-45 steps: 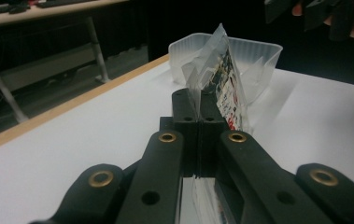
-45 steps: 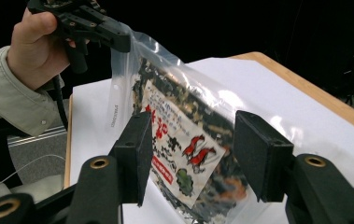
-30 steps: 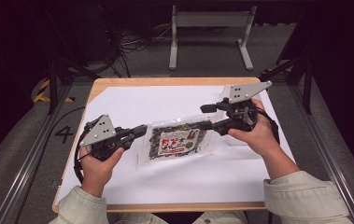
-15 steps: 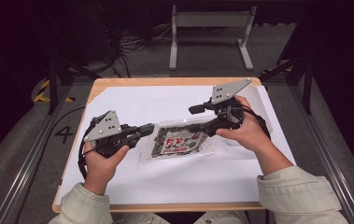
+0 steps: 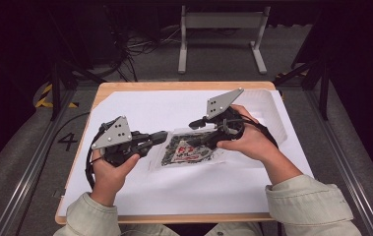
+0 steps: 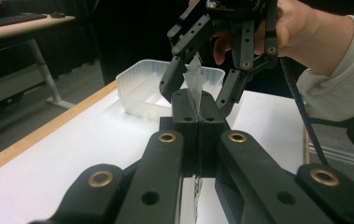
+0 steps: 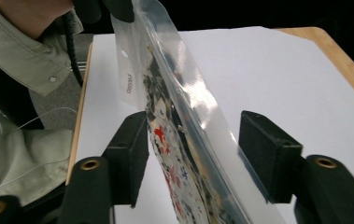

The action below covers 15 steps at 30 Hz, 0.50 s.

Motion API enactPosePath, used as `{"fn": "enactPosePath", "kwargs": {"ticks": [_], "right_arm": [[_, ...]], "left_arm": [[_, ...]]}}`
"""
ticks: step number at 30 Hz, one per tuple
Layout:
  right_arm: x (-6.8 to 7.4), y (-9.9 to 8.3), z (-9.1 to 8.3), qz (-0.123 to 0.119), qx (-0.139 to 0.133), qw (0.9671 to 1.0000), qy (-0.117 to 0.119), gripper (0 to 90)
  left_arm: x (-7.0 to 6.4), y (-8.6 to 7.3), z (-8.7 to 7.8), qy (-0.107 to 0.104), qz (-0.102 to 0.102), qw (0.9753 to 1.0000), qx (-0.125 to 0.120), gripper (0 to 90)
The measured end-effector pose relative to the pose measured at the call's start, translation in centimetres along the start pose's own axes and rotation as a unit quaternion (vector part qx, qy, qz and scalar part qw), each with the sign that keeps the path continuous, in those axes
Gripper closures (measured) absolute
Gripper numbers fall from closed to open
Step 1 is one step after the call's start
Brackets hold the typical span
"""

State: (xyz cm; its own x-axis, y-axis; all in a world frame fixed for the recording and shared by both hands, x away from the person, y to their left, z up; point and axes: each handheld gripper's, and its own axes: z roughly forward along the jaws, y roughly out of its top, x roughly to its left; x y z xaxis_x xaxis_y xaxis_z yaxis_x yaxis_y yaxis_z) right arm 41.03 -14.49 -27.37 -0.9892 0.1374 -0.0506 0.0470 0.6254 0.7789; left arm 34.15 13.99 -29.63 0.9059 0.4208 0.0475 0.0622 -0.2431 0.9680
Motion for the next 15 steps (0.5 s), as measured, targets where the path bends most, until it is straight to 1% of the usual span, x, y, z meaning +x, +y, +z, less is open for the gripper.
{"fn": "enactPosePath", "kwargs": {"ticks": [3,4,6,7,8,10,12,13,14,15], "right_arm": [[0.0,0.1,0.4,-0.005,0.012,0.9999,0.005,45.7],[0.0,0.1,0.6,-0.007,0.018,0.9998,0.003,46.0],[0.1,0.1,1.1,-0.012,0.032,0.9994,0.004,47.5],[0.1,0.1,1.1,-0.012,0.032,0.9994,0.004,47.5],[0.1,0.1,1.3,-0.023,0.042,0.9988,-0.005,49.9],[0.0,0.1,1.3,-0.027,0.051,0.9983,-0.005,52.5],[-0.1,0.2,1.3,-0.031,0.061,0.9977,0.000,58.0],[0.0,0.3,1.3,-0.035,0.065,0.9973,-0.001,61.8],[0.1,0.4,1.2,-0.038,0.070,0.9968,0.001,67.6],[0.2,0.6,1.1,-0.040,0.076,0.9963,0.008,70.4]], "left_arm": [[-0.1,0.0,0.0,-0.002,-0.003,1.0000,-0.001,89.6],[-0.2,0.0,0.0,-0.003,-0.004,1.0000,-0.002,89.6],[-0.3,0.1,0.2,-0.004,0.000,1.0000,-0.002,89.6],[-0.3,0.1,0.2,-0.004,0.000,1.0000,-0.002,89.6],[-0.3,0.1,0.2,-0.005,0.003,1.0000,0.000,89.6],[-0.3,0.0,0.2,-0.004,0.000,1.0000,-0.001,89.6],[-0.2,0.0,0.2,-0.003,-0.001,1.0000,-0.002,89.6],[-0.2,-0.1,0.2,-0.002,-0.003,1.0000,-0.003,89.6],[-0.1,-0.2,0.2,-0.002,-0.004,1.0000,-0.005,89.6],[-0.1,-0.2,0.2,-0.004,-0.005,1.0000,-0.007,89.5]]}}
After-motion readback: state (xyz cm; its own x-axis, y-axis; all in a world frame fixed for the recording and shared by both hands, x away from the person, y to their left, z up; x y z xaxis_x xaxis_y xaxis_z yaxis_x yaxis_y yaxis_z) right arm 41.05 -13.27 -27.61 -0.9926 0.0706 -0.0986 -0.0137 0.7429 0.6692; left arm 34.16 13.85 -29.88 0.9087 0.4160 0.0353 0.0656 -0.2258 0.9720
